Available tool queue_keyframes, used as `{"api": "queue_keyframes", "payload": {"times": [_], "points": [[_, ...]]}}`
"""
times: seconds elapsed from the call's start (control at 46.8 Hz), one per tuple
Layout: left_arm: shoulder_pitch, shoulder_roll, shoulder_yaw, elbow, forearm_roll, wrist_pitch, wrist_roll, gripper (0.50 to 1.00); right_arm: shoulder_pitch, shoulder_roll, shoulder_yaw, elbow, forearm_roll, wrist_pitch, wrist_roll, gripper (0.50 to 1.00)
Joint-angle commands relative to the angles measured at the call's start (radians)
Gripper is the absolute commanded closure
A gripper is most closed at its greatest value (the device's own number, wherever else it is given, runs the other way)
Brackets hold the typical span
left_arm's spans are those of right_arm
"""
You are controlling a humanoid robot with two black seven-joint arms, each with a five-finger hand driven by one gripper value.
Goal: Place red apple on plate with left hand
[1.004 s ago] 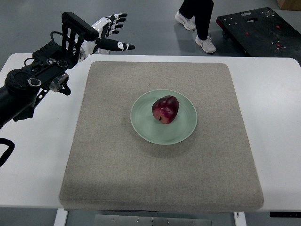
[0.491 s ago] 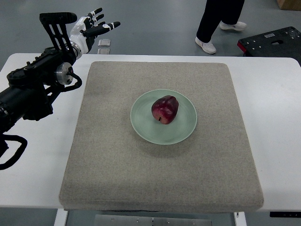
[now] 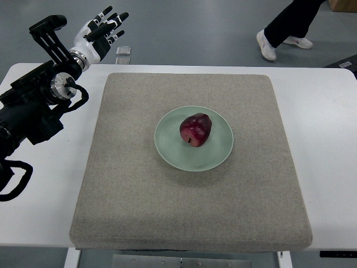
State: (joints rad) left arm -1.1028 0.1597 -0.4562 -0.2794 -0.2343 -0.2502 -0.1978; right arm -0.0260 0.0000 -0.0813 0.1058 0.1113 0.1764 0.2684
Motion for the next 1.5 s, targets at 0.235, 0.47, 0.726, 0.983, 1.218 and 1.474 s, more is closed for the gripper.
{"api": "queue_keyframes", "payload": {"times": [0.235, 0.47, 0.726, 0.983, 1.218, 1.474], "points": [[0.021, -0.009, -0.038, 0.022, -0.051, -0.115, -0.003, 0.508, 0.0, 0.0, 0.0, 0.0, 0.001, 0.0, 0.0, 0.536], [0.044, -0.003, -0.038, 0.017, -0.037, -0.113, -0.008, 0.508, 0.0, 0.0, 0.0, 0.0, -0.001, 0.0, 0.0, 0.536], [0.046, 0.0, -0.038, 0.02, -0.037, -0.113, -0.009, 0.508, 0.0, 0.0, 0.0, 0.0, 0.001, 0.0, 0.0, 0.536], [0.046, 0.003, -0.038, 0.02, -0.037, -0.113, -0.009, 0.508, 0.0, 0.0, 0.0, 0.0, 0.001, 0.0, 0.0, 0.536], [0.046, 0.006, -0.036, 0.022, -0.036, -0.115, -0.008, 0.508, 0.0, 0.0, 0.002, 0.061, 0.001, 0.02, 0.002, 0.536], [0.041, 0.008, -0.038, 0.02, -0.043, -0.104, -0.008, 0.508, -0.009, 0.0, 0.0, 0.078, 0.002, 0.003, 0.002, 0.538]]}}
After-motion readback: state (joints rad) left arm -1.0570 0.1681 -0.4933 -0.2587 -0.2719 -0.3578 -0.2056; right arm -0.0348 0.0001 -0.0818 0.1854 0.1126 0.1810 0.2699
